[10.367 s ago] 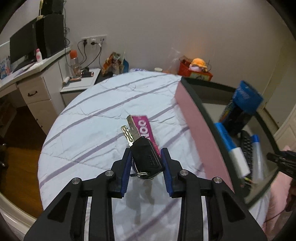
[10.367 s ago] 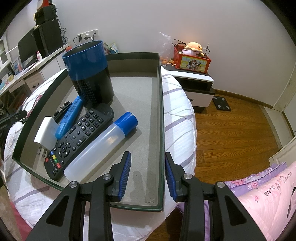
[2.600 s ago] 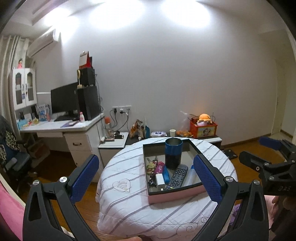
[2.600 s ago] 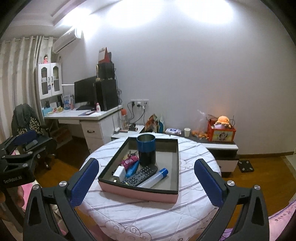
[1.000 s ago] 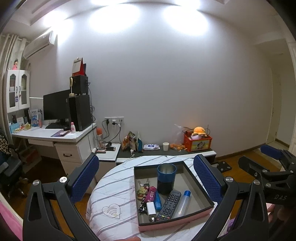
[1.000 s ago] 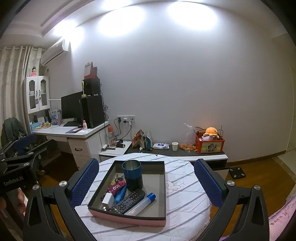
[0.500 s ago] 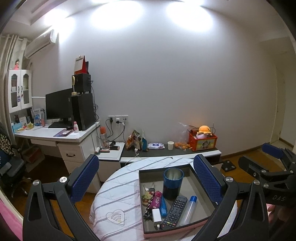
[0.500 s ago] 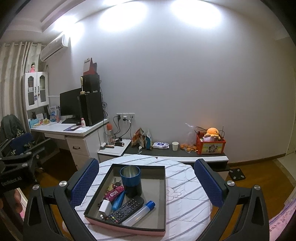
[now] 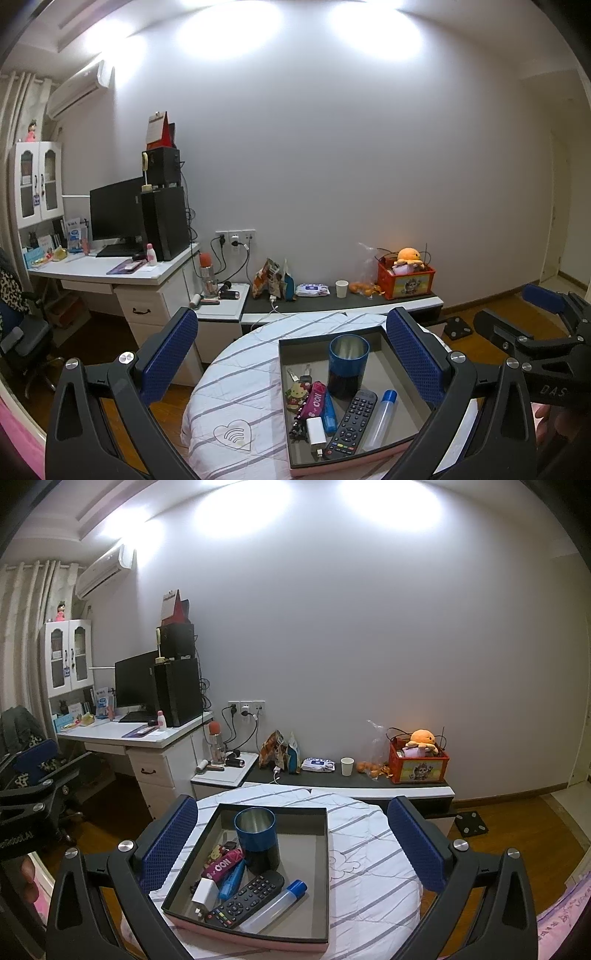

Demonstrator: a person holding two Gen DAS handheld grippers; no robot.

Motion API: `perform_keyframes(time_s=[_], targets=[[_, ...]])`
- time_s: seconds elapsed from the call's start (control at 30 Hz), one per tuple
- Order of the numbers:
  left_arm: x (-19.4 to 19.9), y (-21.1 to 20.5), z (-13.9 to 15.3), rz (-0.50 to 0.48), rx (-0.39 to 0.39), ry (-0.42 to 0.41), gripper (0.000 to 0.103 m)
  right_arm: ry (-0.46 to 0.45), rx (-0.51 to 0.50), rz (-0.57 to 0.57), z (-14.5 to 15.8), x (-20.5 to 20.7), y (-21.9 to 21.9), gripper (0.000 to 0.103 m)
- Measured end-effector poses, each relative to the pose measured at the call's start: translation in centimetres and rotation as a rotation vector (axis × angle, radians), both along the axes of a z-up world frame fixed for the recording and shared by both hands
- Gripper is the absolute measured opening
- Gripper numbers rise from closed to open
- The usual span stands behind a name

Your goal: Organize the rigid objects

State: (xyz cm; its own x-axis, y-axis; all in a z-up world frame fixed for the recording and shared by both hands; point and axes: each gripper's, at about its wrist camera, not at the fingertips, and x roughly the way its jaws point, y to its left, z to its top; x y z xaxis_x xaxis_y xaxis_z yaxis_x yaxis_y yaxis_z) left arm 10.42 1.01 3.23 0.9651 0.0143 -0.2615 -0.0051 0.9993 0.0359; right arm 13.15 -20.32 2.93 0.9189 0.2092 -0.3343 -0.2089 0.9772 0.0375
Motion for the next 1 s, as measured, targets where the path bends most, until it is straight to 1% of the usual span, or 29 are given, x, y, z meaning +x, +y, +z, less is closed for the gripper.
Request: perform_keyframes(time_s=[0.23,0.4,0.8,1.0], targets=[[-0.27,0.36,-0.25,0.005,-0.01,-0.016,0.103,0.002,0.002,0.009,-0.04,0.15,0.11,0.103],[-0.01,0.32,-0.53,0.016,0.007,-0.003,0.103,0.012,0.0,0.01,-0.31,0.36,0.2,0.103],[-0.4,0.63,-0.38,0.015,-0.008,-0.012,0.103,0.011,-0.006,0.017,-0.39,0.26,0.47,0.103],[-0.27,0.61,-0.39,0.022,-0.004,-0.002,0.103,0.017,-0.01,0.019,-0.51,0.35,0.6,0.103]])
